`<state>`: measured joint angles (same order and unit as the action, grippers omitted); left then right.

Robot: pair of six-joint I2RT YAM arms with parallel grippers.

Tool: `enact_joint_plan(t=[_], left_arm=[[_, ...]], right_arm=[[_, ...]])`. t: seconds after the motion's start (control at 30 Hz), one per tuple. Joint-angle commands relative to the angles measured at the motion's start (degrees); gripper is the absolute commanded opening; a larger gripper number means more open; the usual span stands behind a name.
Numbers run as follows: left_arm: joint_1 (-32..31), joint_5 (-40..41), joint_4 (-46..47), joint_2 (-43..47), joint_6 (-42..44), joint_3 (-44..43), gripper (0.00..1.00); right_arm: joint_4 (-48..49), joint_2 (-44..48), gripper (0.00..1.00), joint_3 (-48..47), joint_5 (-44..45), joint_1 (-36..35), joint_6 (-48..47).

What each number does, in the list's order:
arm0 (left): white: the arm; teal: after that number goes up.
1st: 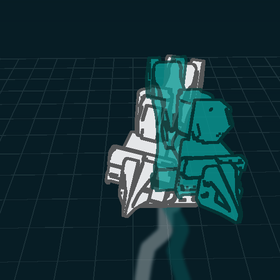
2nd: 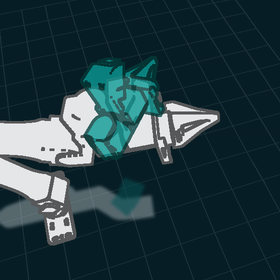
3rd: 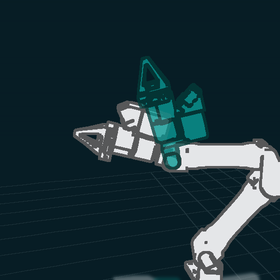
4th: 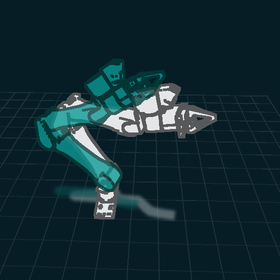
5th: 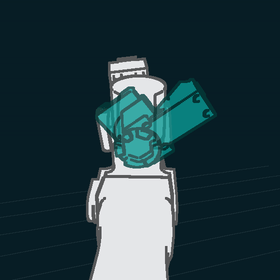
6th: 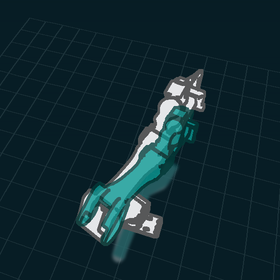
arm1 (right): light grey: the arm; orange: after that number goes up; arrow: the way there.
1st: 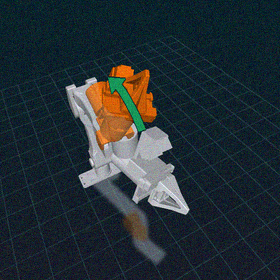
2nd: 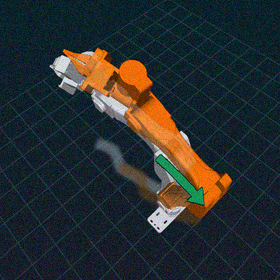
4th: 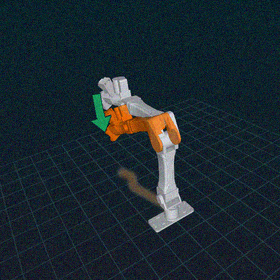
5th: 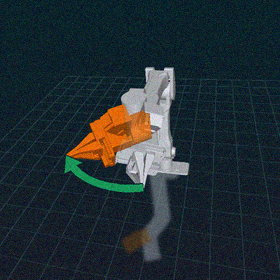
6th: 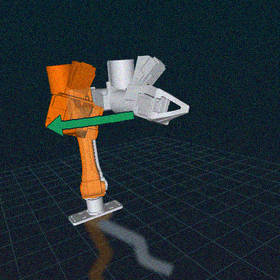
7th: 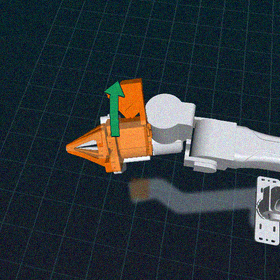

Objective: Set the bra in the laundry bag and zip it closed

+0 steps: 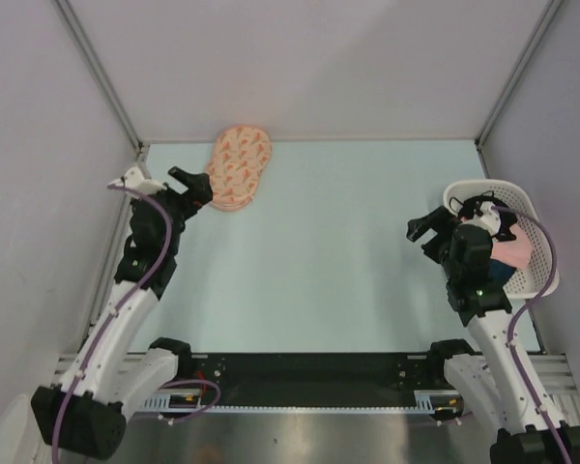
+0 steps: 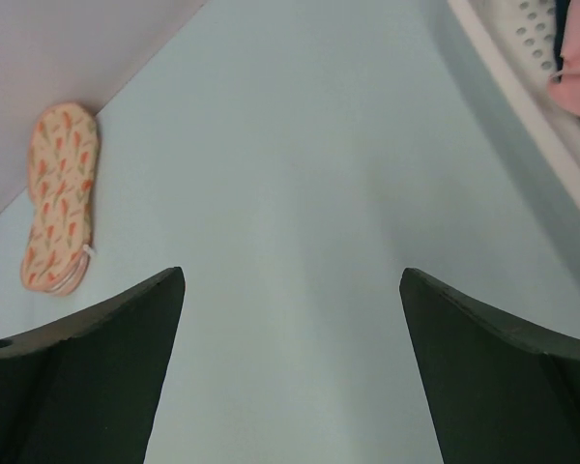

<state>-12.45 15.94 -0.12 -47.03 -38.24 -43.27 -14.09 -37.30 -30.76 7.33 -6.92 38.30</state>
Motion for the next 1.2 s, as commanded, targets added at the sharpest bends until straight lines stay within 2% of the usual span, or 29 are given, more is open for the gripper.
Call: enact_joint_plan(t=[0.0, 0.07, 0.13, 0.17, 0.23, 0.27, 0.3, 0.4, 0.47, 0.5, 0.57, 0.6, 0.67, 0.8, 0.87, 1.0, 1.17], left_arm=[[2.16, -2.03, -2.48, -10.96, 8.53, -6.56, 1.00], [4.43, -10.09, -0.06, -18.92, 8.97, -10.40, 1.00], [6.90, -13.46, -1.02, -25.54, 4.09, -15.24, 1.00], [9.69, -20.53, -1.37, -33.66, 2.48, -20.49, 1.00], [11.82, -26.46, -4.35, -42.22, -1.64, -27.19, 1.00], [12.27, -29.45, -6.36, -46.10, -2.88, -34.27, 0.99], [13.84, -30.00, -9.25, -53.36, -3.76, -37.47, 0.95], [14.64, -28.61, -14.44, -64.54, -8.42, -48.38, 0.92], [15.17, -27.55, -16.05, -69.05, -12.81, -53.65, 0.90], [15.35, -27.20, -17.01, -72.82, -15.78, -55.07, 0.84], [15.87, -26.93, -19.55, -76.71, -18.26, -59.71, 0.80], [15.96, -25.97, -21.31, -78.03, -20.02, -60.61, 0.80], [16.49, -24.83, -21.76, -80.24, -21.61, -61.15, 0.73], [16.40, -18.42, -21.07, -79.80, -21.62, -59.31, 0.73], [16.58, -17.26, -17.48, -79.02, -20.83, -56.42, 0.73], [16.84, -17.79, -9.48, -76.03, -13.03, -51.32, 0.79], [17.72, -13.58, -1.83, -70.32, -6.77, -43.49, 0.84]], right_arm=[[-7.18, -7.77, 1.00, -10.97, 5.94, -0.90, -5.60], [-7.53, -9.28, 1.00, -15.00, 1.74, -0.73, -8.23], [-7.71, -10.60, 1.00, -17.13, -4.13, -0.12, -9.38], [-7.97, -10.78, 1.00, -18.27, -6.00, 0.23, -10.43], [-8.32, -10.34, 1.00, -18.80, -6.80, 0.68, -11.05], [-9.20, -9.99, 1.00, -19.07, -6.81, 0.85, -11.23], [-9.38, -9.64, 1.00, -19.07, -8.55, 1.11, -12.02], [-9.64, -7.97, 1.00, -18.37, -9.61, 1.56, -13.24], [-9.91, -7.18, 1.00, -18.19, -9.09, 1.56, -13.26], [-9.91, -6.91, 1.00, -18.02, -9.00, 1.64, -13.34], [-10.52, -5.95, 1.00, -18.02, -8.04, 1.56, -13.34], [-10.70, -5.68, 1.00, -18.02, -7.43, 1.64, -13.43], [-11.05, -4.63, 1.00, -18.10, -7.42, 1.65, -14.13], [-11.31, -3.49, 1.00, -18.02, -7.42, 1.64, -14.40], [-10.88, -3.22, 1.00, -17.23, -7.42, 1.73, -14.14], [-10.17, -3.74, 1.00, -15.99, -8.12, 1.64, -14.22], [-10.35, -4.54, 1.00, -15.56, -10.14, 1.56, -13.87]])
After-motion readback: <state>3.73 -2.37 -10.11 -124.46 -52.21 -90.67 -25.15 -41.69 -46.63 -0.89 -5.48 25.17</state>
